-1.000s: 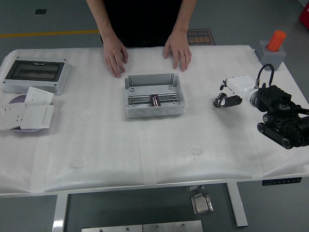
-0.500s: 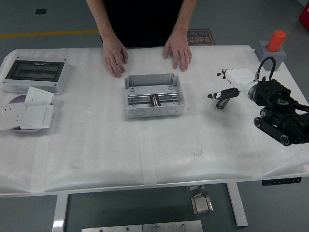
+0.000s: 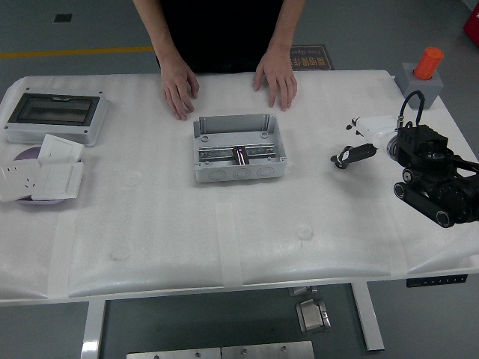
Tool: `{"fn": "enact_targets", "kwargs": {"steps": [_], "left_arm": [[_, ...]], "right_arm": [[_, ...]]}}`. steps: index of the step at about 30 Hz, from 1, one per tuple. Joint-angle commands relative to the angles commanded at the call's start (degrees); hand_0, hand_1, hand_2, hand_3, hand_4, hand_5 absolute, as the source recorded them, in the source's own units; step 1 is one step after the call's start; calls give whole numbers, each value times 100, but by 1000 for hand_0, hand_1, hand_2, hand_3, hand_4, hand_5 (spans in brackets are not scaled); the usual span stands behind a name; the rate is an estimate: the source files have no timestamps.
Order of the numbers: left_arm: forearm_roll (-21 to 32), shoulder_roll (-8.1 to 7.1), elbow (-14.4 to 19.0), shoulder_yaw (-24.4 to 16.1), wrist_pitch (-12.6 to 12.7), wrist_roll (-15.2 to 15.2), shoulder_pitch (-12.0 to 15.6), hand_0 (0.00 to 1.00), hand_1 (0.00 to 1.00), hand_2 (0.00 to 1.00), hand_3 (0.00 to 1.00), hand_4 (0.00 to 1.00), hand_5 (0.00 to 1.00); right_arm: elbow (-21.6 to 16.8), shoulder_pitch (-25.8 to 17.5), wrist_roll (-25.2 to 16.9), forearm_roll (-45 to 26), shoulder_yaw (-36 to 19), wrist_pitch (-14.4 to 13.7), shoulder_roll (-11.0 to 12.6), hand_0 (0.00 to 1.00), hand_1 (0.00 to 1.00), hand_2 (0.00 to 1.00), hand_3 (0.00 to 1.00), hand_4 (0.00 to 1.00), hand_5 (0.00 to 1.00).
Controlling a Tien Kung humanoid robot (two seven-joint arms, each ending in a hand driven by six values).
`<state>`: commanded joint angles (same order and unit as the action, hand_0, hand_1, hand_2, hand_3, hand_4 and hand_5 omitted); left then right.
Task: Pick up the battery,place it into the box
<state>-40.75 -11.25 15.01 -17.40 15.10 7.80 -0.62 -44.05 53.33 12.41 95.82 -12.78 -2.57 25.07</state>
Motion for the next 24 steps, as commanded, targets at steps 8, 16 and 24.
{"fn": "enact_targets", "kwargs": {"steps": [8, 16, 24], "left_arm": [[-21, -2, 2, -14, 1, -2, -12, 587, 621, 558, 693, 624, 260], [-11, -2, 1, -20, 2, 1, -27, 587, 621, 558, 693, 619, 249], [-24, -4, 9, -50, 2, 2, -38, 587, 621, 559, 694, 622, 244]], "right_arm": [[54, -59, 24, -26, 87, -47, -18, 688, 620, 792, 889, 998, 718], [165, -83, -23, -87, 162, -277, -80, 687, 618, 792, 889, 998, 732], [235, -124, -46, -129, 260, -415, -123, 668, 601, 769, 871, 998, 698]]}}
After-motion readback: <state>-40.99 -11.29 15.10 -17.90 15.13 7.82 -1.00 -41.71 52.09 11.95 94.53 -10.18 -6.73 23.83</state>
